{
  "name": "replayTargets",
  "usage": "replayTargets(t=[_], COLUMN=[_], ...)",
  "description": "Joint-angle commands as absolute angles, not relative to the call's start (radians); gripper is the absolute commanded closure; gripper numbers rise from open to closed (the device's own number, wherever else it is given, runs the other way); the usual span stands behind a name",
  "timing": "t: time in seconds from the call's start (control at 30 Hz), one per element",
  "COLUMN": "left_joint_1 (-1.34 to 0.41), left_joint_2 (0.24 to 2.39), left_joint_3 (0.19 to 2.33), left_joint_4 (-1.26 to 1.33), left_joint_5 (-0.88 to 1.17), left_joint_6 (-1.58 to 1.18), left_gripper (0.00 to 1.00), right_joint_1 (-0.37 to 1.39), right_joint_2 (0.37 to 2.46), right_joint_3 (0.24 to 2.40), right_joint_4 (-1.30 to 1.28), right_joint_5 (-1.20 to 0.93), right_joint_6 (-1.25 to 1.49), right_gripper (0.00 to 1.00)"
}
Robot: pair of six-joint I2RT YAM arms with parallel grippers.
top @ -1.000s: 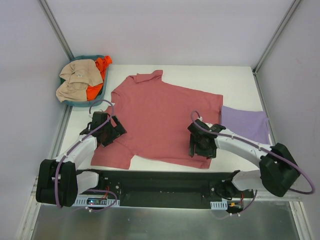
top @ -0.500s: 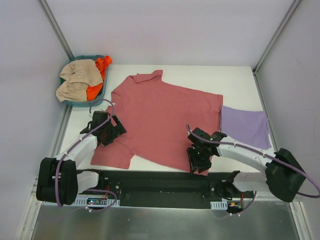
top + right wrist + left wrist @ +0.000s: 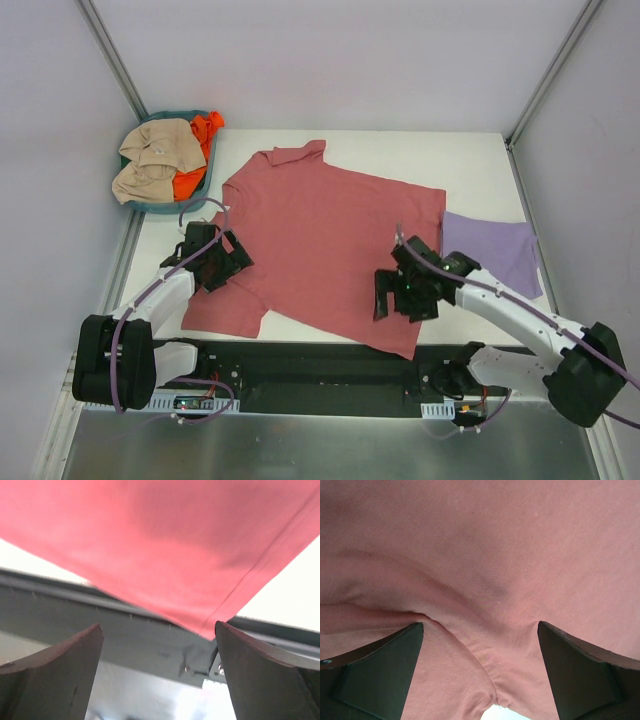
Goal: Fold and stack the t-shirts
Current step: Flatten out the tshirt
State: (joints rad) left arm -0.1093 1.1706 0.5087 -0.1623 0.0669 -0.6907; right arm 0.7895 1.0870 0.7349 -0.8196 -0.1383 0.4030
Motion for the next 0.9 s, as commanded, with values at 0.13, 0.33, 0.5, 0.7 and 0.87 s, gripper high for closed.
replayTargets(t=[0.13, 0.33, 0.5, 0.7, 0.87], left_joint_1=[-0.1, -0.101, -0.101, -0.1, -0.1], left_joint_2=[1.187, 1.163, 1.149, 1.17, 1.209], left_joint_3=[0.485, 0.482, 0.48, 0.476, 0.485], left_joint_4=[-0.222, -0.222, -0.222, -0.222, -0.222], left_joint_5=[0.044, 0.031, 0.018, -0.029, -0.031], left_joint_6=[-0.675, -0.696, -0.718, -0.759, -0.811], left_gripper=[0.01, 0.01, 0.01, 0.01, 0.01], right_joint_1=[0.49, 0.309, 0.259, 0.249, 0.204], right_joint_2=[1.479, 1.895, 2.138, 2.324, 2.54], right_joint_3=[1.089, 1.452, 1.698, 1.99, 2.377], right_joint_4=[-0.762, -0.794, -0.854, -1.017, -1.238], right_joint_5=[0.158, 0.149, 0.044, 0.04, -0.044], right_joint_6=[0.321, 0.246, 0.184, 0.123, 0.08], right_gripper=[0.04, 0.04, 0.01, 0.02, 0.04])
